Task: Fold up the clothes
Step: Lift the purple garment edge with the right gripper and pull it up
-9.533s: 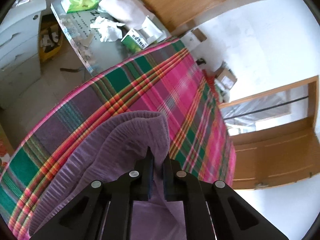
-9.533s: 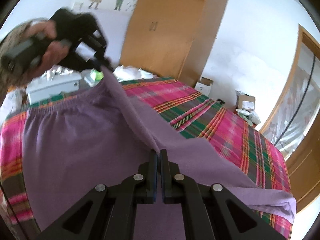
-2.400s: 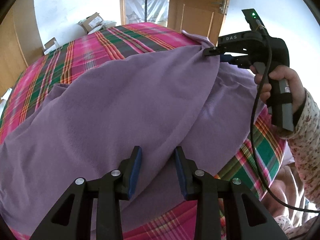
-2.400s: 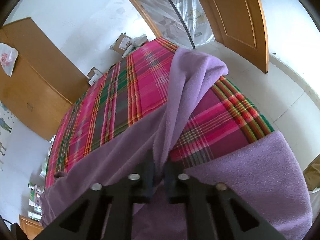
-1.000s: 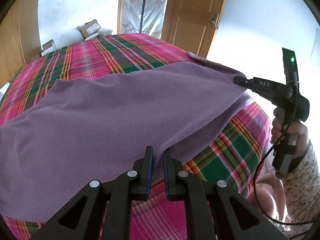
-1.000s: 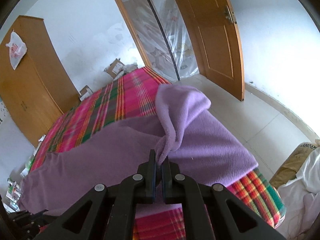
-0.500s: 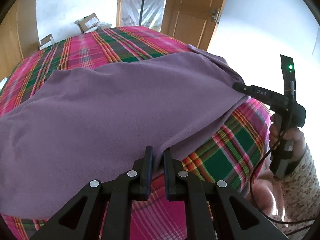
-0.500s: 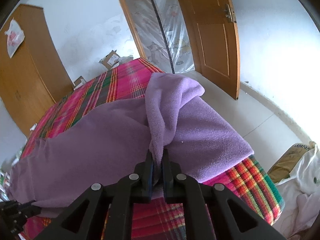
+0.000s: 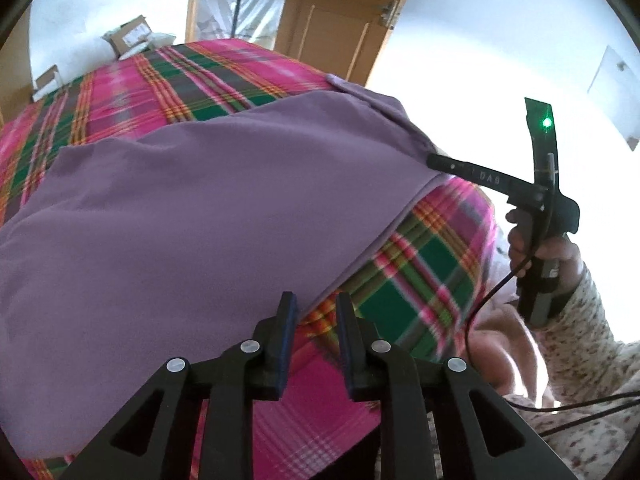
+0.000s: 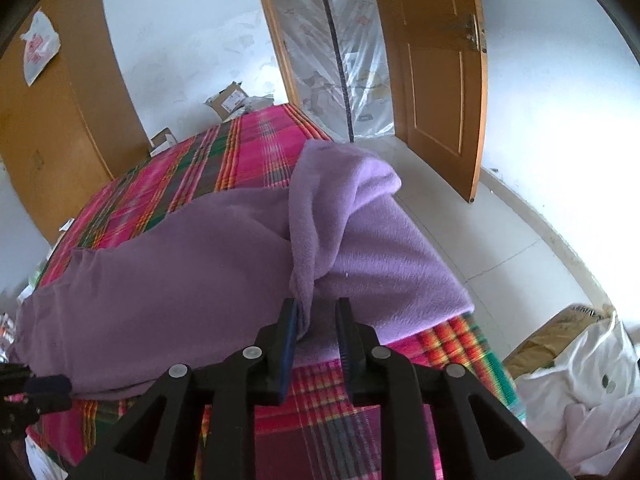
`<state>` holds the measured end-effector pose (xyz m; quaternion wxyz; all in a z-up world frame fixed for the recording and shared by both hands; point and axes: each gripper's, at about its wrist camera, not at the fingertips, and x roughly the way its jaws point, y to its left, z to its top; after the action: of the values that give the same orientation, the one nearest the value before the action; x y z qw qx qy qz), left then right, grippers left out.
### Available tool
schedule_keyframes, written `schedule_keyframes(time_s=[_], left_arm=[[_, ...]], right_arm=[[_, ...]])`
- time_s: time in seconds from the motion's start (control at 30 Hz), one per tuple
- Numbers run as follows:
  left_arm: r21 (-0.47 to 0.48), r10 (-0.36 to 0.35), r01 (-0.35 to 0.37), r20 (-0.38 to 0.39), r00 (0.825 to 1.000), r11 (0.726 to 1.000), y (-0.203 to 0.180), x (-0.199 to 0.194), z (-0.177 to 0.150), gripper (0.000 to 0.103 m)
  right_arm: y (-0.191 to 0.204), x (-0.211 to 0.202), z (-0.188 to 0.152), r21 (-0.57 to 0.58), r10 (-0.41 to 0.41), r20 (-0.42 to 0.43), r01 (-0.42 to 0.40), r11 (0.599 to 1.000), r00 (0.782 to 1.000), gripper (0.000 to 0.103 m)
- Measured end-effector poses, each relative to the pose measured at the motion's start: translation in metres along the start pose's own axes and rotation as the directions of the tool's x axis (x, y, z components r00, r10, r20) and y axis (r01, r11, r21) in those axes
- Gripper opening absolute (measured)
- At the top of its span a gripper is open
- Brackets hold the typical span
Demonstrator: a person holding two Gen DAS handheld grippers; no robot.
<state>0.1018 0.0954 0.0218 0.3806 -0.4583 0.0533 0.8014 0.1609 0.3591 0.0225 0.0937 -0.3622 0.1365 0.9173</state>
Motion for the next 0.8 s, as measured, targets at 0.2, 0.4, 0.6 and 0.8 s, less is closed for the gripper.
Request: schedule_keyframes(time_s=[0.2, 0.4, 0.6, 0.8], left_arm=[[0.008, -0.022, 0.022, 0.006, 1.000, 1.000, 0.001, 0.007, 0.020, 0.021], [-0.030, -0.038, 0.038, -0.010, 0.999, 0.999, 0.009, 0.022, 0.037, 0.023], [-0.053, -0.053, 0.051, -0.032, 0.998, 0.997, 0.013, 0.034, 0.040, 0.023], [-0.071, -0.071, 0.069, -0.031, 0.997, 0.995, 0.016, 0.038, 0.045, 0.024]], right_arm=[[0.008, -0.014, 0.029, -0.059, 0.017, 0.037, -0.015, 0.998, 0.999, 0.020], [0.018, 0.015, 0.070, -0.134, -0.030, 0.031, 0.034, 0.990, 0.999, 0.020], [0.032, 0.072, 0.105, -0.194, -0.019, -0.053, 0.009, 0.981, 0.998, 0.036], [0.043, 0.113, 0.120, -0.268, -0.105, -0.107, 0.073, 0.961, 0.989, 0.036]])
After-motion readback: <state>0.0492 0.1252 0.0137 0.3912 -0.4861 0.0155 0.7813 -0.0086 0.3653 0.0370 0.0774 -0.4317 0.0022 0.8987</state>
